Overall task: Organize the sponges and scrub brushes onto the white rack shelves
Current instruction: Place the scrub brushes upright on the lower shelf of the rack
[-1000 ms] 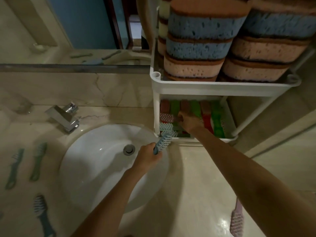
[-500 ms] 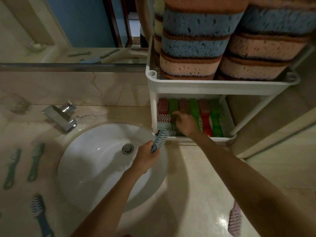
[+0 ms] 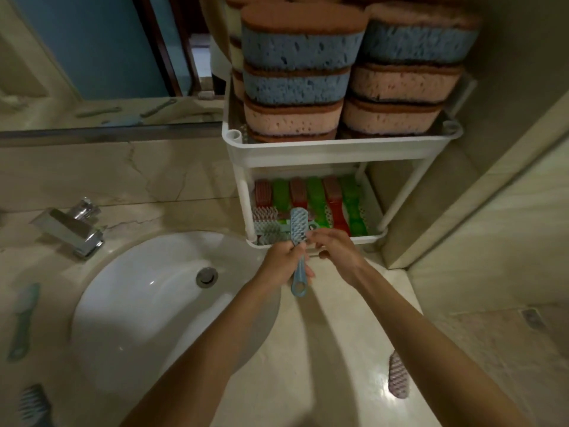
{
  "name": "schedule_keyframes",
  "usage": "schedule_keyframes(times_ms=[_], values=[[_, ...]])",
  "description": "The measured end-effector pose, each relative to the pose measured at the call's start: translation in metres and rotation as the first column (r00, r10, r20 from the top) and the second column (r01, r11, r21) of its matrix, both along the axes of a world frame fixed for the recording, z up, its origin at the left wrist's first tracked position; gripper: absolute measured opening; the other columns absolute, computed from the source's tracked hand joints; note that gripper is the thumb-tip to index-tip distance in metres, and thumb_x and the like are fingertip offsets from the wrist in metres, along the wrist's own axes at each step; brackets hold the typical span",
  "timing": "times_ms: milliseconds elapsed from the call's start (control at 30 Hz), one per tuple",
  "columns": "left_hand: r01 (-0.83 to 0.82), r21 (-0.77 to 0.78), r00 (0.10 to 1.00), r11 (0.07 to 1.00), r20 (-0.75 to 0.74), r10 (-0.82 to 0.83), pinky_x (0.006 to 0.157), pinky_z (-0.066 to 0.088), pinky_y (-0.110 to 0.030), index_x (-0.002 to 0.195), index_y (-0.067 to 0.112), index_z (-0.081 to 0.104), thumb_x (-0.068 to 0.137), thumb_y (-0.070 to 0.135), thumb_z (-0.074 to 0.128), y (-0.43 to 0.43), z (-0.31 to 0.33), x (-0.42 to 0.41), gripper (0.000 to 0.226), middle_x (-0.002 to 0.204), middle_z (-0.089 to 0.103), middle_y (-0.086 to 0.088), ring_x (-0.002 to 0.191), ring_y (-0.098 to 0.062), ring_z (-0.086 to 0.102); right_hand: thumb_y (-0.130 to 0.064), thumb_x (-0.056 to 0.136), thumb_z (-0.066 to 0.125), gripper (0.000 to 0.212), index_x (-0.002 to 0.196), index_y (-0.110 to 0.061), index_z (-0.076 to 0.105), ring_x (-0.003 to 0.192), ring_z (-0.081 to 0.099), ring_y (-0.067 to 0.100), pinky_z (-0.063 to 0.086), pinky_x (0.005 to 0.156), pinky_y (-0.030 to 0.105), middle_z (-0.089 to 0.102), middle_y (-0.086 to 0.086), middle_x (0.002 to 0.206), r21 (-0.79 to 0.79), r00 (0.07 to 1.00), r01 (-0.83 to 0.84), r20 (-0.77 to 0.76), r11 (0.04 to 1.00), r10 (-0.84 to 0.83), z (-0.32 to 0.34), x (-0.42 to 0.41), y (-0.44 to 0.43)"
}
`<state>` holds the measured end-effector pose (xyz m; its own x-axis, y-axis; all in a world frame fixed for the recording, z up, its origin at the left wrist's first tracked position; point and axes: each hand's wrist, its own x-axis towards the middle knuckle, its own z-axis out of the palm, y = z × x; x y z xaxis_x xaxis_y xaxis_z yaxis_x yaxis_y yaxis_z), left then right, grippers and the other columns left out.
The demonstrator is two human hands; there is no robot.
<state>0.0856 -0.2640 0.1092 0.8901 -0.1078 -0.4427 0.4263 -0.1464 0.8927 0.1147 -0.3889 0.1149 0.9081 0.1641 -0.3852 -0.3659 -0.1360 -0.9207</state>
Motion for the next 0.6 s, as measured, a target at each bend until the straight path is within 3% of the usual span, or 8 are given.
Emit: schedule_keyframes(times_ms=[67,200,333,400,467,533,600], values=[[0.041,0.065,0.999,0.997,-0.033,-0.039,0.043,0.051,-0.024,0.078,0.006,0.051,0.1,0.023,0.038,-0.004,0.007,0.005,0.031,0.062,0.06,-0.011,0.039,-0.012,0.061,-0.008,0.087,0.057,0.023,0.067,-0.018,0.062,0.062,0.049,0.008,0.035,0.06,0.022,0.059,-0.01,0.056,0.041,0.999,0.027,-0.021,0.999,-0.026,0.002,0.007,-0.005],[0.119,0.044,0.992,0.992,-0.038,-0.117,0.044,0.054,-0.021,0.101,0.005,0.052,0.1,0.018,0.041,-0.003,0.015,0.014,0.018,0.07,0.063,-0.012,0.038,-0.008,0.062,0.004,0.088,0.048,0.028,0.071,-0.014,0.06,0.066,0.052,0.01,0.041,0.06,0.019,0.058,0.002,0.071,0.021,0.999,0.032,-0.015,0.999,-0.032,0.013,0.027,-0.01],[0.057,-0.013,0.998,0.998,-0.01,-0.057,0.051,0.054,-0.017,0.119,0.003,0.049,0.099,0.01,0.041,0.006,0.014,0.023,0.023,0.091,0.064,-0.017,0.043,-0.003,0.064,0.007,0.088,0.052,0.02,0.105,0.005,0.061,0.067,0.054,0.011,0.049,0.048,0.01,0.059,0.009,0.082,-0.015,0.998,0.04,-0.042,0.999,-0.041,0.027,0.051,-0.011],[-0.01,-0.028,1.0,1.0,0.004,0.01,0.053,0.054,-0.015,0.124,-0.005,0.047,0.099,0.007,0.04,0.009,0.011,0.026,0.029,0.089,0.062,-0.016,0.045,-0.001,0.064,0.006,0.085,0.057,0.022,0.106,0.001,0.061,0.072,0.058,0.014,0.051,0.05,0.009,0.061,0.011,0.087,-0.062,0.998,0.035,-0.04,0.997,-0.038,0.031,0.067,-0.011],[-0.105,-0.009,0.994,0.994,0.022,0.105,0.056,0.054,-0.016,0.122,-0.009,0.049,0.098,0.004,0.041,0.013,0.007,0.028,0.029,0.081,0.061,-0.01,0.056,-0.007,0.066,0.003,0.083,0.061,0.014,0.091,-0.008,0.063,0.091,0.062,0.021,0.056,0.073,0.017,0.062,0.012,0.106,-0.196,1.0,-0.025,-0.013,0.98,0.023,0.031,0.082,-0.009],[-0.195,0.133,0.976,0.972,0.124,0.178,0.071,0.054,-0.026,0.115,-0.01,0.054,0.095,-0.001,0.042,0.017,0.003,0.029,0.025,0.088,0.064,-0.015,0.08,-0.022,0.066,0.001,0.085,0.06,0.014,0.097,-0.006,0.063,0.1,0.058,0.02,0.054,0.072,0.016,0.059,0.008,0.111,-0.368,0.988,-0.133,0.025,0.92,0.153,0.027,0.091,-0.007],[-0.202,0.357,0.962,0.912,0.245,0.117,0.089,0.048,-0.032,0.112,-0.005,0.059,0.095,0.0,0.042,0.022,0.0,0.03,0.025,0.108,0.064,-0.019,0.103,-0.03,0.061,0.0,0.088,0.055,0.019,0.105,-0.001,0.063,0.101,0.054,0.019,0.05,0.072,0.016,0.057,0.007,0.114,-0.481,0.956,-0.244,0.025,0.842,0.292,0.021,0.092,-0.005]])
